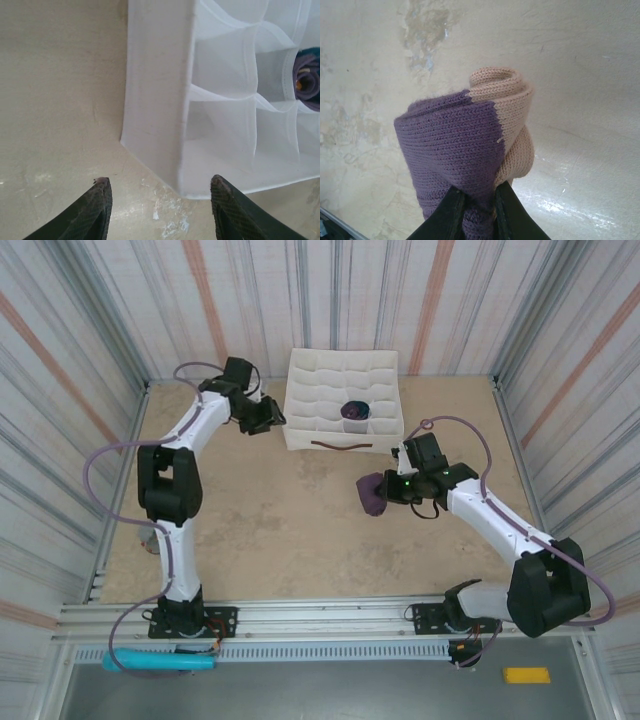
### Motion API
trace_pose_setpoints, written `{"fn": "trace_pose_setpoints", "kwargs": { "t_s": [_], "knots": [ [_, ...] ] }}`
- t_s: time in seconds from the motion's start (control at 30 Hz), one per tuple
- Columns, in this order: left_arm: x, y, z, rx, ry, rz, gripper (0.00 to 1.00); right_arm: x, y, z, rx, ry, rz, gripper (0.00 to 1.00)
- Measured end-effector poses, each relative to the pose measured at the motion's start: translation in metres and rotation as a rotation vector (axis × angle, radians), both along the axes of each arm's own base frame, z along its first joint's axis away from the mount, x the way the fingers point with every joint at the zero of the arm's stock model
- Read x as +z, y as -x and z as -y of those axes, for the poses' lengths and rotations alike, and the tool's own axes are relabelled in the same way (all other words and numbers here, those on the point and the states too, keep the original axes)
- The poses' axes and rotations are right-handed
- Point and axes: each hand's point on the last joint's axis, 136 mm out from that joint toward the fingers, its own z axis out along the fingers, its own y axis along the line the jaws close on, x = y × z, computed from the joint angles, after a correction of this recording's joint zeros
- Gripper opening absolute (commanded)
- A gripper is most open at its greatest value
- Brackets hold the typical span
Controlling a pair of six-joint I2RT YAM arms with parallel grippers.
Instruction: Roll the socks
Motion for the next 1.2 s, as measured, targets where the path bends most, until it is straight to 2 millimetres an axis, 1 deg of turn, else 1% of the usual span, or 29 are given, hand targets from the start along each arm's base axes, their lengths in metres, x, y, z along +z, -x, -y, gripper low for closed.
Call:
{"fn": "trace_pose_setpoints", "kwargs": {
  "t_s": [0.07,0.13,0.2,0.37,0.47,0.57,0.7,0.8,0.9,0.97,1.13,1.2],
  "knots": [
    [0.004,-0.006,-0.003,0.013,0.004,0.004,0.52,0.0,0.0,0.002,-0.005,0.009,0.002,0.0],
    [0.007,-0.014,0.0,0.015,0.016,0.017,0.51,0.002,-0.001,0.003,-0.01,0.015,0.009,0.0],
    [0.006,-0.019,0.003,0.014,0.024,0.017,0.5,0.006,-0.002,0.004,-0.014,0.017,0.022,0.0],
    [-0.014,-0.017,0.012,0.006,0.023,-0.03,0.48,0.021,-0.009,0.007,-0.031,0.022,0.073,0.0],
    [-0.019,-0.013,0.018,-0.005,0.017,-0.044,0.45,0.032,-0.015,0.007,-0.04,0.024,0.103,0.0],
    [-0.02,-0.01,0.023,-0.011,0.008,-0.05,0.38,0.044,-0.021,0.005,-0.042,0.016,0.129,0.0],
    [-0.022,-0.004,0.026,-0.017,-0.002,-0.068,0.2,0.059,-0.028,0.003,-0.041,0.01,0.164,0.0],
    [-0.025,-0.002,0.024,-0.021,-0.018,-0.075,0.07,0.068,-0.034,0.002,-0.033,0.019,0.189,0.0],
    [-0.027,0.003,0.025,-0.037,-0.037,-0.075,0.01,0.077,-0.043,0.0,-0.02,0.029,0.211,0.0],
    [-0.027,0.009,0.025,-0.044,-0.046,-0.075,0.0,0.083,-0.051,-0.003,-0.011,0.033,0.226,0.0],
    [-0.027,0.036,0.021,-0.065,-0.081,-0.092,0.0,0.105,-0.071,-0.011,0.015,0.049,0.29,0.0],
    [-0.026,0.048,0.018,-0.075,-0.095,-0.1,0.0,0.11,-0.077,-0.015,0.03,0.061,0.312,0.0]
  ]
}}
